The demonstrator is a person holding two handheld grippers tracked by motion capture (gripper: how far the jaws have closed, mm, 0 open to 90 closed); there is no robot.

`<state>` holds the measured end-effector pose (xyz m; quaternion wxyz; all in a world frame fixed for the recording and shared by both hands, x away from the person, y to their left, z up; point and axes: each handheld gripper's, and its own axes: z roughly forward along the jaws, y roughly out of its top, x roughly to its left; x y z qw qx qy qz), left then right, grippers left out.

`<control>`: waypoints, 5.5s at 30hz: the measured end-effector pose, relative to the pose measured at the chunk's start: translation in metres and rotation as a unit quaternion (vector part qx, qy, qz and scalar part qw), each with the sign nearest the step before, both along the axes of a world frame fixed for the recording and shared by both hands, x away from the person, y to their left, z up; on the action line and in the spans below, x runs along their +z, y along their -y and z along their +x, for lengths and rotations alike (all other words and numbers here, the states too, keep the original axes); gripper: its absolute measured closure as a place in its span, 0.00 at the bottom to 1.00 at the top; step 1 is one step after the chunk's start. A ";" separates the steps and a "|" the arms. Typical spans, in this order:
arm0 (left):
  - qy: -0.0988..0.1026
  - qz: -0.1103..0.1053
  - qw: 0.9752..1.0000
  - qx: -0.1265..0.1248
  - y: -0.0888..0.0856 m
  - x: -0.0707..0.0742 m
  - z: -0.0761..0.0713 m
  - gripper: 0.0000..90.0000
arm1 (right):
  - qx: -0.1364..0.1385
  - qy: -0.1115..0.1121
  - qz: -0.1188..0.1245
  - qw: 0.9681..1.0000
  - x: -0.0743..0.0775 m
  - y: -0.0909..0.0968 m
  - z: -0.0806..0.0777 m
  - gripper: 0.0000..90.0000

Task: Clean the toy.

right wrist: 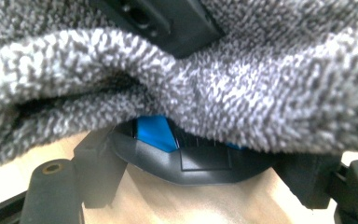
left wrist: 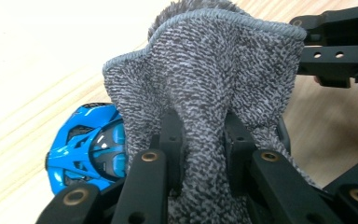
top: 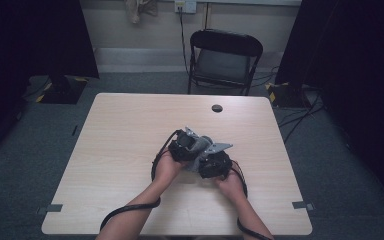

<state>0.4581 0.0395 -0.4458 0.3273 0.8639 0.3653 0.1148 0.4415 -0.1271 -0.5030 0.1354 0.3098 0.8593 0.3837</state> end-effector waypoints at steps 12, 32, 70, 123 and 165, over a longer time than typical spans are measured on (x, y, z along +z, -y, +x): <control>0.001 -0.004 1.000 0.019 -0.011 0.001 0.008 0.83 | 0.000 0.000 0.000 1.000 0.000 0.000 0.000 0.27; -0.007 -0.007 0.999 0.053 -0.027 -0.003 0.026 0.82 | 0.000 0.000 0.000 1.000 0.000 0.000 0.000 0.27; -0.018 0.008 0.994 0.110 -0.053 -0.015 0.051 0.83 | 0.000 0.000 0.000 1.000 0.000 0.000 0.000 0.27; -0.022 -0.002 0.989 0.145 -0.125 -0.017 0.020 0.82 | -0.003 -0.001 -0.001 1.000 0.000 0.000 -0.001 0.27; -0.017 -0.014 0.995 0.100 -0.127 -0.006 -0.016 0.82 | 0.002 0.007 0.002 1.000 0.038 -0.009 0.001 0.19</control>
